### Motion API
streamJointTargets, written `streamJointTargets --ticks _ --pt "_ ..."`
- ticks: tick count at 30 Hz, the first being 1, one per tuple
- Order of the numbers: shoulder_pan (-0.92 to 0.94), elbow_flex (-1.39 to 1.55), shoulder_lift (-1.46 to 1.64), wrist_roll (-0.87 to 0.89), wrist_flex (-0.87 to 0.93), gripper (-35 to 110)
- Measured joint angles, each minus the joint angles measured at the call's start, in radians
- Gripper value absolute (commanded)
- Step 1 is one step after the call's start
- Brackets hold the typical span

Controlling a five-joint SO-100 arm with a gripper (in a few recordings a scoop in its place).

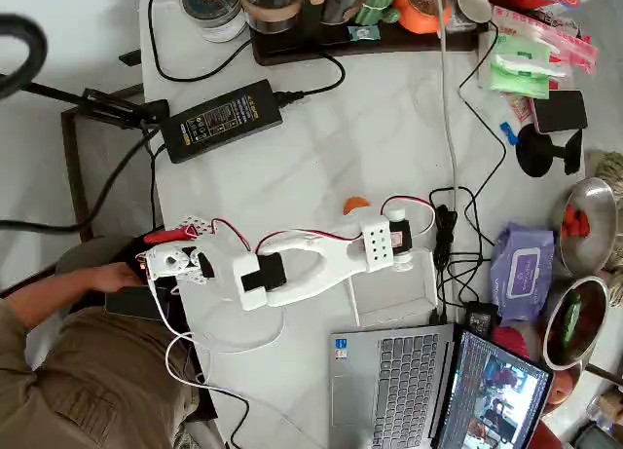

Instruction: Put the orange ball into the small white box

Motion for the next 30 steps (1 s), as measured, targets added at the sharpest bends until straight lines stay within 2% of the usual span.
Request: streamJointTargets --ticks 9,18,30 --pt "0.000 -0.002 0.242 0.000 0.011 15" --pt "0.018 -0.002 0.336 -0.005 0.037 15" --pt "0.279 -0.002 0.336 -0.032 0.034 15"
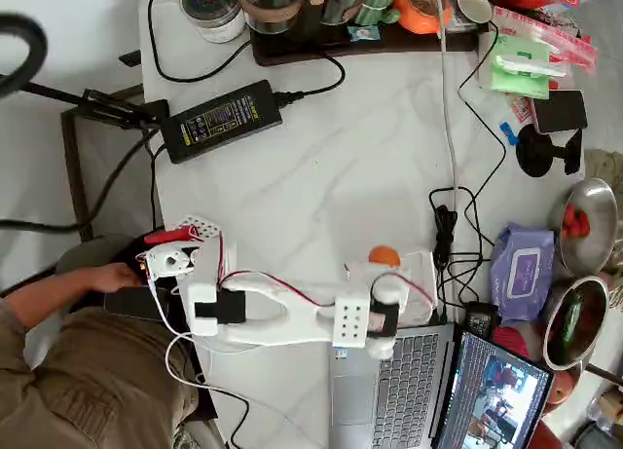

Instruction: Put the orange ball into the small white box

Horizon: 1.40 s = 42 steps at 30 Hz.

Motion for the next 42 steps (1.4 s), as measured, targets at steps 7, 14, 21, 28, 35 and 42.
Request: streamJointTargets --ticks 7,14,21,28,35,42 --pt "0.130 0.000 0.000 -0.037 0.000 15" --pt "0.140 -0.106 0.000 -0.037 0.000 15" --pt "0.141 -0.118 -0.051 -0.038 -0.012 15" --pt "0.140 -0.118 -0.075 -0.043 -0.081 15" --pt "0.138 -0.118 -0.075 -0.041 -0.130 15" --pt "0.129 -0.118 -0.075 -0.043 -0.152 15"
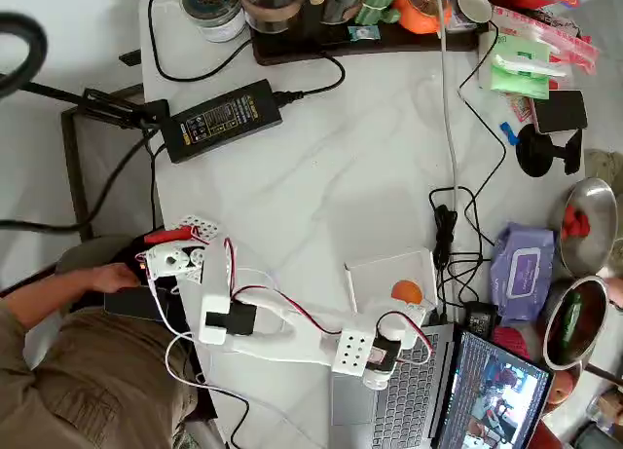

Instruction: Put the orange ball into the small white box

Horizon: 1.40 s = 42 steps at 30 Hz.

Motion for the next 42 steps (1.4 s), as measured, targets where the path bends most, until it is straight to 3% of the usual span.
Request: streamJointTargets --ticks 19,29,42 --pt "0.008 -0.003 -0.163 0.000 0.000 15" --pt "0.008 -0.003 -0.161 0.006 0.000 38" --pt "0.011 -0.003 -0.161 0.006 0.012 38"
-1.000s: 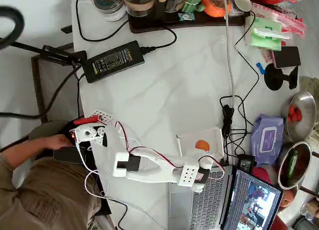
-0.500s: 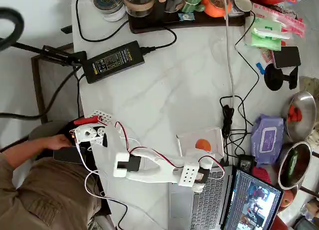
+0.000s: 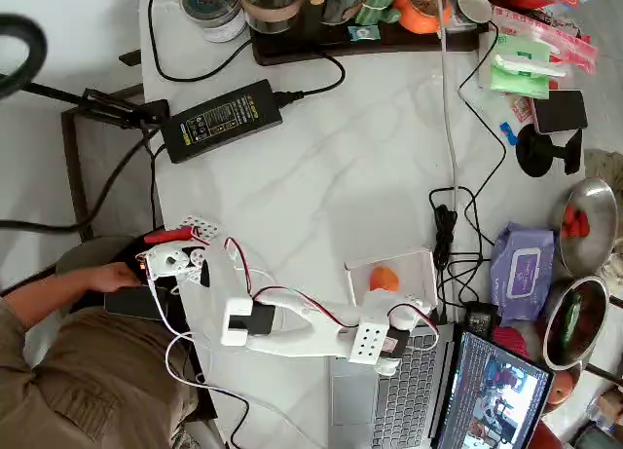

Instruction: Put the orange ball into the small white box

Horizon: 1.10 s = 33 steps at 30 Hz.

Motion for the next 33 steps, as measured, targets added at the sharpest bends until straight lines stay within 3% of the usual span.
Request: streamJointTargets --ticks 17,26,33 --pt "-0.026 -0.002 0.365 0.009 0.215 38" --pt "-0.204 -0.002 0.543 0.009 0.331 38" --pt "-0.213 0.038 0.675 0.009 0.348 38"
